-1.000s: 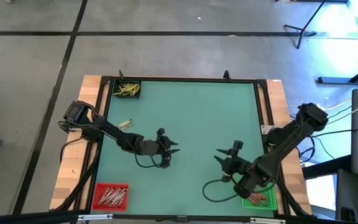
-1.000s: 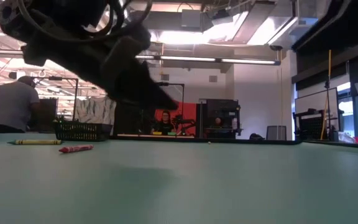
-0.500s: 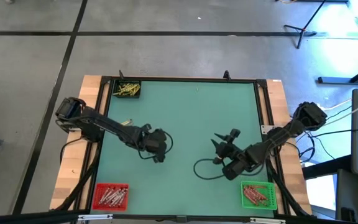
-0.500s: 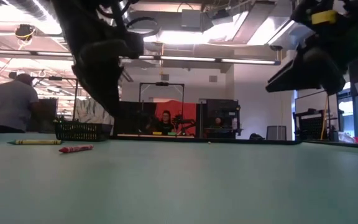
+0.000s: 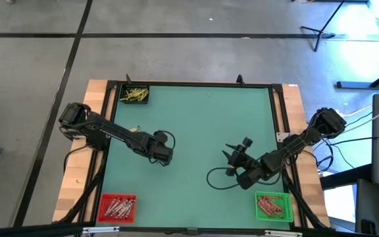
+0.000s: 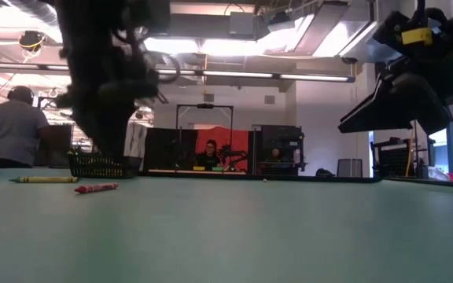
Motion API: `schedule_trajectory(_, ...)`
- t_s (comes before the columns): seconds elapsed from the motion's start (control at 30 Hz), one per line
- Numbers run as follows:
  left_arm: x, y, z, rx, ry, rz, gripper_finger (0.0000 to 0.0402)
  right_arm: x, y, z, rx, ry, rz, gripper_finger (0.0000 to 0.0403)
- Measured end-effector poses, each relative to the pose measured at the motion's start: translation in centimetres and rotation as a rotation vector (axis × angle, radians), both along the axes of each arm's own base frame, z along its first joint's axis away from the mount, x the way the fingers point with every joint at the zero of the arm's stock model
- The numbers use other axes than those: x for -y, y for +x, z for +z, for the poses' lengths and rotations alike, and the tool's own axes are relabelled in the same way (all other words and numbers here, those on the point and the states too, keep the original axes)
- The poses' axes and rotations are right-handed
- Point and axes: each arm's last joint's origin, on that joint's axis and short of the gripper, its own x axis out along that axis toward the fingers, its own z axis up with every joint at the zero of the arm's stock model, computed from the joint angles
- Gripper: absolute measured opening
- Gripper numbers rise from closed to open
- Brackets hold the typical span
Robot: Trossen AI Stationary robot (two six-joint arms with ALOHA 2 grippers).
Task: Sort crayons
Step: Put the red crayon into the green bin
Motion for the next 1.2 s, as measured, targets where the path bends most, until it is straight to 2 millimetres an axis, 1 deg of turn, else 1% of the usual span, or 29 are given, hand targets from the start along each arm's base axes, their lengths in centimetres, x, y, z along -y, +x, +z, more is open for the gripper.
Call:
schedule_trajectory(0.17, -0.5, -0.5, -2.5, 0.052, -0.111, 0.042, 0.0116, 0.0, 0.0, -0.1, 0.005, 0.005, 0.001, 0.0143)
schedule_trajectory(0.23, -0.9, -1.2, -3.3, 0.029, -0.133, 0.077, 0.0116, 0.0, 0.0, -0.1, 0.002, 0.01, 0.004, 0.0143)
schedule_trajectory(0.33, -1.1, -1.6, -3.8, 0.03, -0.14, 0.1, 0.0116, 0.0, 0.0, -0.2, -0.004, 0.018, 0.01, 0.0143)
schedule_trajectory(0.43, -1.1, -1.5, -3.9, 0.04, -0.136, 0.061, 0.0115, 0.0, 0.0, -0.2, -0.007, 0.021, 0.012, 0.0143)
schedule_trajectory(0.5, -1.1, -1.4, -3.9, 0.044, -0.135, 0.033, 0.0107, 0.0, 0.0, -0.2, -0.006, 0.021, 0.012, 0.0143)
schedule_trajectory(0.7, -1.0, -1.3, -3.9, 0.03, -0.123, -0.051, 0.0051, 0.0, 0.0, -0.2, -0.003, 0.017, 0.01, 0.0143)
schedule_trajectory(0.83, -0.8, -1.3, -3.9, 0.013, -0.095, -0.153, 0.0014, -0.1, 0.0, -0.2, -0.016, 0.035, 0.022, 0.0143)
schedule_trajectory(0.9, -0.5, -1.3, -3.9, 0.011, -0.069, -0.217, 0.0006, -0.1, 0.0, -0.2, -0.017, 0.034, 0.023, 0.0143)
schedule_trajectory(0.97, -0.2, -1.1, -3.7, 0.01, -0.041, -0.263, 0.0006, -0.1, 0.0, -0.2, -0.017, 0.034, 0.023, 0.0144)
schedule_trajectory(1.07, 0.9, -0.7, -3.2, 0.032, 0.008, -0.325, 0.0009, -0.2, 0.1, -0.1, -0.003, 0.052, 0.027, 0.0161)
schedule_trajectory(1.2, 2.6, 0.5, -1.9, 0.14, 0.085, -0.419, 0.001, -0.5, 0.5, 0.1, -0.004, 0.079, 0.083, 0.0209)
